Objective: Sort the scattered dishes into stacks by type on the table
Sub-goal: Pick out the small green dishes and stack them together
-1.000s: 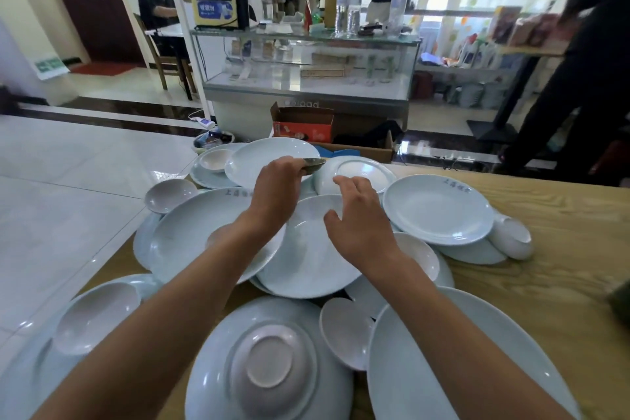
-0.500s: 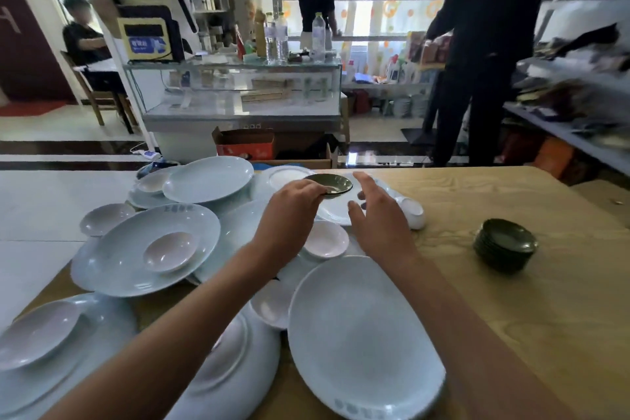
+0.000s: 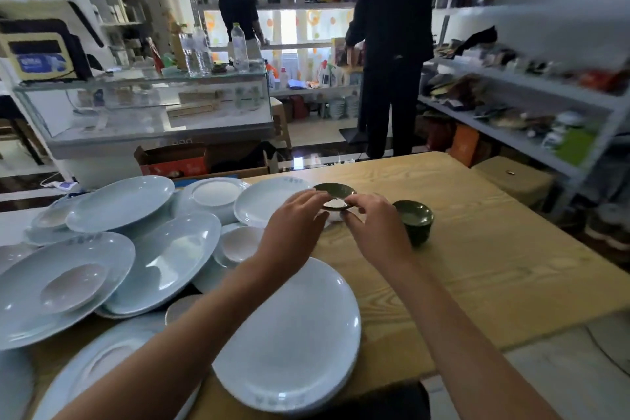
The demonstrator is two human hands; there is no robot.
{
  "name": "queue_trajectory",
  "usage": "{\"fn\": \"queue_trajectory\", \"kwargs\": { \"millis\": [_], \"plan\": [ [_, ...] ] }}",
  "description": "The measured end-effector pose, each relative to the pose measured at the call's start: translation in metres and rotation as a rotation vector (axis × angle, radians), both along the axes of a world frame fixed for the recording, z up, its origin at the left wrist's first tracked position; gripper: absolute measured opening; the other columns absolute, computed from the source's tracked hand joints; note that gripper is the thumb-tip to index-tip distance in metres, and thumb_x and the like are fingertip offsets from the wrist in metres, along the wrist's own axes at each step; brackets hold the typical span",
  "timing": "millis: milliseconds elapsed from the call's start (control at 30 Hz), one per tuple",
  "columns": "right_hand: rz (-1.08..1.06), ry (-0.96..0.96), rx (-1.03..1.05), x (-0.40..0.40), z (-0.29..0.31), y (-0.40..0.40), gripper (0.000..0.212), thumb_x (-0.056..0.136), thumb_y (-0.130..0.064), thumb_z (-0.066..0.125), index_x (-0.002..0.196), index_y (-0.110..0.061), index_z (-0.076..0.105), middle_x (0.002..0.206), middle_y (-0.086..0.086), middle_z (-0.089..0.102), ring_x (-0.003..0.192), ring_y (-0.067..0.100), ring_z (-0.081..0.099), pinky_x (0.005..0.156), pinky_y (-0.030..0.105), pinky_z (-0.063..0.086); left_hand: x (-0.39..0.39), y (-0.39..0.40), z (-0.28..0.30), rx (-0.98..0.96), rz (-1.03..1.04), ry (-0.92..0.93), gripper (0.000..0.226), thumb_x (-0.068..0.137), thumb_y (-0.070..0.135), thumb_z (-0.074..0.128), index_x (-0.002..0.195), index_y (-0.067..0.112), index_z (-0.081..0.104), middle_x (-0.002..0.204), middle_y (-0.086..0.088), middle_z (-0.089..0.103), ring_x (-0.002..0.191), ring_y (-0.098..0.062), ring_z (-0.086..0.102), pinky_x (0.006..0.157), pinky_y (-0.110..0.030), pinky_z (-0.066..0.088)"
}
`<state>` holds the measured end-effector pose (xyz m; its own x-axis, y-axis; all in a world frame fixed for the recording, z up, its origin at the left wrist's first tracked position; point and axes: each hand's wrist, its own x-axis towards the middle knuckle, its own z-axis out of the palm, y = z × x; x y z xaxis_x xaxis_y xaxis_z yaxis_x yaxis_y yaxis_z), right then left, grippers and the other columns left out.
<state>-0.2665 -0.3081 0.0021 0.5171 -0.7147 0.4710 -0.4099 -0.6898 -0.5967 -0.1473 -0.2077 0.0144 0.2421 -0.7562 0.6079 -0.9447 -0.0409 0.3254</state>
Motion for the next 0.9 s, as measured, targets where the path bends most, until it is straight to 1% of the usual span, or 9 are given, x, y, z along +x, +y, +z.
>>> {"fn": "queue_trajectory", "kwargs": {
  "millis": [33, 100, 167, 267, 400, 533, 733, 900],
  "plan": [
    [-0.030, -0.001, 0.003, -0.007, -0.003, -0.006, 0.032, 0.091, -0.020, 0.065, 0.122, -0.013, 0.065, 0.116, 0.006, 0.064, 0.100, 0.018, 0.060, 0.082, 0.025, 0.047, -0.005, -0.003, -0.001, 0.027, 0.000, 0.005, 0.036, 0.090, 0.016, 0.065, 0.126, 0.014, 0.060, 0.128, -0.005, 0.062, 0.122, -0.021, 0.053, 0.100, -0.031, 0.042],
    [-0.102, -0.008, 0.017, -0.020, -0.011, -0.019, 0.031, 0.090, -0.020, 0.066, 0.120, -0.013, 0.066, 0.116, 0.007, 0.064, 0.101, 0.019, 0.060, 0.082, 0.025, 0.044, -0.011, -0.009, -0.005, 0.074, -0.016, 0.004, 0.045, 0.091, 0.023, 0.062, 0.135, 0.015, 0.052, 0.138, -0.004, 0.054, 0.132, -0.020, 0.044, 0.106, -0.030, 0.035],
    [-0.181, -0.006, 0.035, -0.033, -0.018, -0.032, 0.029, 0.090, -0.020, 0.064, 0.118, -0.013, 0.067, 0.115, 0.007, 0.064, 0.101, 0.020, 0.059, 0.080, 0.026, 0.043, -0.015, -0.013, -0.010, 0.129, -0.026, -0.019, 0.046, 0.093, 0.028, 0.059, 0.138, 0.017, 0.049, 0.144, -0.002, 0.048, 0.137, -0.018, 0.037, 0.110, -0.028, 0.028],
    [-0.278, 0.008, 0.060, -0.049, -0.029, -0.046, 0.028, 0.091, -0.020, 0.061, 0.118, -0.013, 0.067, 0.115, 0.009, 0.063, 0.102, 0.023, 0.058, 0.082, 0.031, 0.047, -0.018, -0.017, -0.019, 0.213, -0.033, -0.047, 0.048, 0.096, 0.037, 0.051, 0.141, 0.021, 0.044, 0.150, 0.002, 0.039, 0.142, -0.016, 0.026, 0.113, -0.028, 0.021],
    [-0.370, 0.023, 0.127, -0.059, -0.042, -0.059, 0.026, 0.091, -0.020, 0.062, 0.116, -0.015, 0.067, 0.119, 0.009, 0.061, 0.107, 0.025, 0.057, 0.086, 0.033, 0.048, -0.024, -0.018, -0.025, 0.298, -0.038, -0.083, 0.053, 0.097, 0.042, 0.047, 0.145, 0.022, 0.037, 0.155, 0.001, 0.031, 0.145, -0.018, 0.019, 0.116, -0.033, 0.018],
    [-0.413, 0.042, 0.158, -0.062, -0.049, -0.067, 0.026, 0.091, -0.021, 0.062, 0.116, -0.016, 0.065, 0.120, 0.009, 0.059, 0.108, 0.026, 0.055, 0.087, 0.035, 0.048, -0.028, -0.018, -0.028, 0.345, -0.044, -0.092, 0.055, 0.097, 0.044, 0.045, 0.147, 0.022, 0.034, 0.156, 0.001, 0.028, 0.146, -0.019, 0.016, 0.117, -0.035, 0.016],
    [-0.436, 0.050, 0.181, -0.063, -0.054, -0.071, 0.029, 0.093, -0.023, 0.059, 0.121, -0.015, 0.063, 0.119, 0.009, 0.057, 0.105, 0.025, 0.055, 0.084, 0.034, 0.048, -0.031, -0.019, -0.030, 0.387, -0.052, -0.093, 0.057, 0.098, 0.044, 0.044, 0.149, 0.023, 0.030, 0.157, 0.002, 0.025, 0.147, -0.017, 0.012, 0.118, -0.035, 0.016],
    [-0.437, 0.083, 0.185, -0.062, -0.056, -0.070, 0.037, 0.093, -0.021, 0.058, 0.130, -0.016, 0.058, 0.124, 0.010, 0.055, 0.108, 0.026, 0.056, 0.086, 0.038, 0.051, -0.030, -0.020, -0.034, 0.404, -0.061, -0.095, 0.055, 0.098, 0.044, 0.044, 0.147, 0.023, 0.033, 0.156, 0.001, 0.027, 0.146, -0.017, 0.013, 0.119, -0.039, 0.020]
  ]
}}
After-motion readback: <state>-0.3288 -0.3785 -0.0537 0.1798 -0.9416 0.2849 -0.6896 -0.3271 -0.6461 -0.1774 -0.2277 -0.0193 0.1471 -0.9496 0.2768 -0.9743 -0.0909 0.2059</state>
